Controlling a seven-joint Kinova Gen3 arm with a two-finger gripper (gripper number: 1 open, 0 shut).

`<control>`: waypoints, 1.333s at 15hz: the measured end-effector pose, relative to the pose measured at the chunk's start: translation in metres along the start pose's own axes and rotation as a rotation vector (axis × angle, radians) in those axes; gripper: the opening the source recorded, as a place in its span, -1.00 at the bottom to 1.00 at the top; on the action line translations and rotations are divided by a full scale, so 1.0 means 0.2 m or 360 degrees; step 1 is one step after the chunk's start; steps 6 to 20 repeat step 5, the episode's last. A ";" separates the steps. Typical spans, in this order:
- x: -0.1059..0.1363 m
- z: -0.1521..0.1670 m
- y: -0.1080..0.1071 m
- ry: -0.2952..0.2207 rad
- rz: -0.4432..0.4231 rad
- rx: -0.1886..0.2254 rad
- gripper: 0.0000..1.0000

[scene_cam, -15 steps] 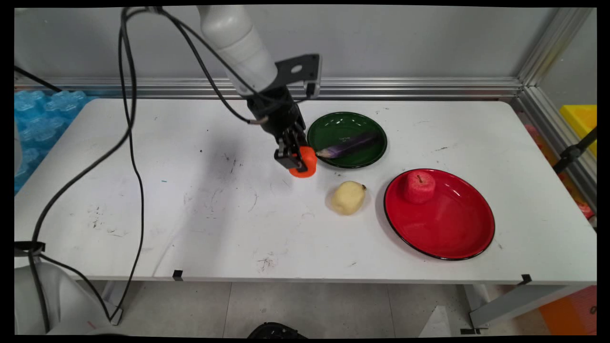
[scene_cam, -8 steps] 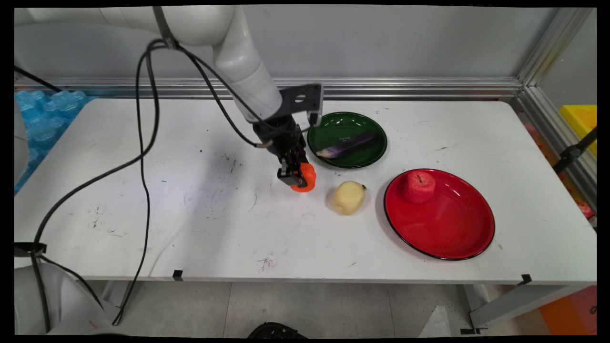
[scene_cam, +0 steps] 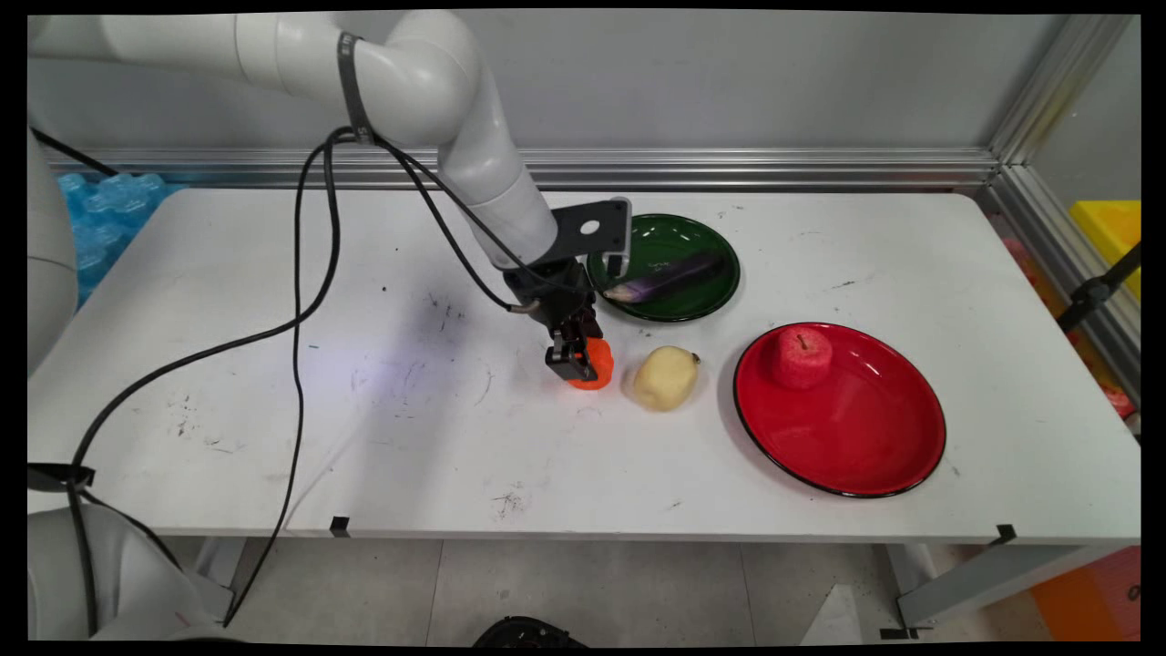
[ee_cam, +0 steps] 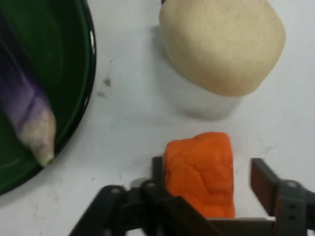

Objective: Place the picked object on the table

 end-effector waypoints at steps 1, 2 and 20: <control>0.00 0.01 0.00 0.0006 0.0009 -0.0004 1.00; 0.00 0.01 0.00 0.0011 0.0015 -0.0006 1.00; 0.01 0.00 0.01 0.0033 0.0042 -0.0018 1.00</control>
